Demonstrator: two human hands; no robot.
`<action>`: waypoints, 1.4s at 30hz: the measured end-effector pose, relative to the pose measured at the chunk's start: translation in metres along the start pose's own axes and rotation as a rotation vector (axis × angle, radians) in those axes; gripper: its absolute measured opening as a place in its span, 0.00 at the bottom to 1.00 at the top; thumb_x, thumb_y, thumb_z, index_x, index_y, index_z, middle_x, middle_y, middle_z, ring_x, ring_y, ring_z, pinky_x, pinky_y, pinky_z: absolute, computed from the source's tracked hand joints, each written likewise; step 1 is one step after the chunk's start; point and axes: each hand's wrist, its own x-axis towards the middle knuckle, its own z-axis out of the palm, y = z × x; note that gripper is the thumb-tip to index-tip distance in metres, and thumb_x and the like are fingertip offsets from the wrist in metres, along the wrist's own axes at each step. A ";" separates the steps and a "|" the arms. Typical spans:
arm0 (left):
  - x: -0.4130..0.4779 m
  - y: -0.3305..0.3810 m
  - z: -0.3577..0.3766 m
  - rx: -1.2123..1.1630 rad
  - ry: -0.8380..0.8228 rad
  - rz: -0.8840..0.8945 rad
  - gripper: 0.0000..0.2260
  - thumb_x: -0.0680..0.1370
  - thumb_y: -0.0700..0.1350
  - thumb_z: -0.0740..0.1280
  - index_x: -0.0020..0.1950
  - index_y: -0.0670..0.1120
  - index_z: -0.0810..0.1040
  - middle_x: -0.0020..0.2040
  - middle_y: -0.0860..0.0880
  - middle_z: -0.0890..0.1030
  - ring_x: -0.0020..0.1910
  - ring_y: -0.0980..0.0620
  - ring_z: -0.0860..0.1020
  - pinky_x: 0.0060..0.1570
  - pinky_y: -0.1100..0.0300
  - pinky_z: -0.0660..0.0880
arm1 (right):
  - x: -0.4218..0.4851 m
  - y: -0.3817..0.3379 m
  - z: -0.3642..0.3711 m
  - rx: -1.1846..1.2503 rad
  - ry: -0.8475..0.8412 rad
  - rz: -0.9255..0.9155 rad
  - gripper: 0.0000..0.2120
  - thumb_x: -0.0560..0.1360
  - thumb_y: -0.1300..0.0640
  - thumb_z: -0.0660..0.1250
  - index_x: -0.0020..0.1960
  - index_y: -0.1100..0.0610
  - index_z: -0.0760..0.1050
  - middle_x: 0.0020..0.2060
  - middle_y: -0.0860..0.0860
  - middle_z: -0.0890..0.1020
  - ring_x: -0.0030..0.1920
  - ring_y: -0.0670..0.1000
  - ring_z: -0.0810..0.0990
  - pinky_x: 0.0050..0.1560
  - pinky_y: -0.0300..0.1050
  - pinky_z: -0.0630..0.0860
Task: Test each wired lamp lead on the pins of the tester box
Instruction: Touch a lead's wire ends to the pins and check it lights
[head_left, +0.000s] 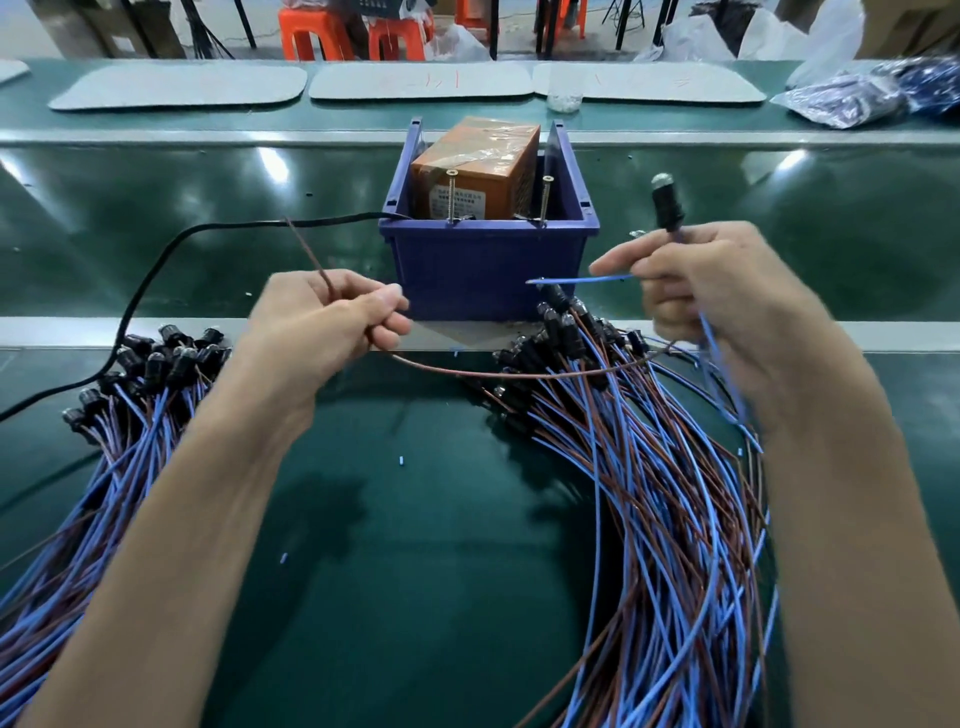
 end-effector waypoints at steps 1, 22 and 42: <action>0.002 -0.002 -0.005 0.064 -0.019 0.007 0.08 0.78 0.40 0.68 0.39 0.41 0.79 0.26 0.53 0.80 0.23 0.62 0.75 0.26 0.74 0.69 | 0.002 0.000 -0.004 0.033 0.031 0.002 0.16 0.76 0.71 0.54 0.41 0.63 0.78 0.17 0.42 0.62 0.18 0.39 0.57 0.18 0.31 0.55; -0.024 -0.004 0.039 0.514 -0.444 0.093 0.16 0.82 0.47 0.60 0.43 0.41 0.82 0.35 0.49 0.85 0.40 0.49 0.83 0.54 0.50 0.78 | -0.010 -0.004 0.015 -0.042 -0.050 -0.183 0.06 0.72 0.57 0.72 0.46 0.59 0.84 0.26 0.47 0.78 0.23 0.40 0.66 0.23 0.28 0.60; -0.031 0.009 0.034 0.475 -0.349 0.138 0.15 0.77 0.48 0.68 0.32 0.45 0.81 0.31 0.51 0.84 0.27 0.59 0.80 0.30 0.71 0.71 | -0.015 -0.010 0.025 -0.249 -0.112 -0.222 0.06 0.77 0.60 0.68 0.51 0.56 0.82 0.28 0.45 0.81 0.25 0.36 0.74 0.30 0.26 0.69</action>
